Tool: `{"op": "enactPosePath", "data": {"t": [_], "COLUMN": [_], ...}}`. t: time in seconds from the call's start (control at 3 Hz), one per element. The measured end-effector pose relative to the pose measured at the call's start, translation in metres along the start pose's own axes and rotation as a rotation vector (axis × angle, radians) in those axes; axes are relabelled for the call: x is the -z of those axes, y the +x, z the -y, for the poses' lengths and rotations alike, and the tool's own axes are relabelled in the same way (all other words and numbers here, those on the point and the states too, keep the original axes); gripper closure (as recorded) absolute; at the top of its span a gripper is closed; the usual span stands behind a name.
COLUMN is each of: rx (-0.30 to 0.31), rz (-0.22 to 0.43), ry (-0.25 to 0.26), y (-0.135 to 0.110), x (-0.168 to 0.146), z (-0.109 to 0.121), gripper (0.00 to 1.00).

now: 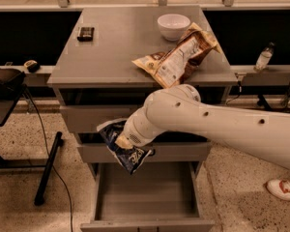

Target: Place blue chip bag into bottom drawer

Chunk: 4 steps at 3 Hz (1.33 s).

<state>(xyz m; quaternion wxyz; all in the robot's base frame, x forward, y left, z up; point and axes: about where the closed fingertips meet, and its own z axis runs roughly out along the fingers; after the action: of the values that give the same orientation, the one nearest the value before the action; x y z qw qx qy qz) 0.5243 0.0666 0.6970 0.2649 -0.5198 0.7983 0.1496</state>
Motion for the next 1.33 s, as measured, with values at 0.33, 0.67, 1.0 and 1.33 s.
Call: {"op": "enactPosePath", "data": {"t": [0.33,0.67,1.0,1.33], "rx": [-0.100,-0.345,-0.643,-0.654], "rz": [-0.053,0.001,0.048,0.042], "ry": [-0.020,-0.165,-0.221,-0.251], "y": [0.035,0.124,0.223,0.261], "x": [-0.017,-0.072,-0.093,-0.108], "z": [0.014,-0.011,-0.007,-0.005], "gripper": [1.00,1.00,1.00,1.00]}}
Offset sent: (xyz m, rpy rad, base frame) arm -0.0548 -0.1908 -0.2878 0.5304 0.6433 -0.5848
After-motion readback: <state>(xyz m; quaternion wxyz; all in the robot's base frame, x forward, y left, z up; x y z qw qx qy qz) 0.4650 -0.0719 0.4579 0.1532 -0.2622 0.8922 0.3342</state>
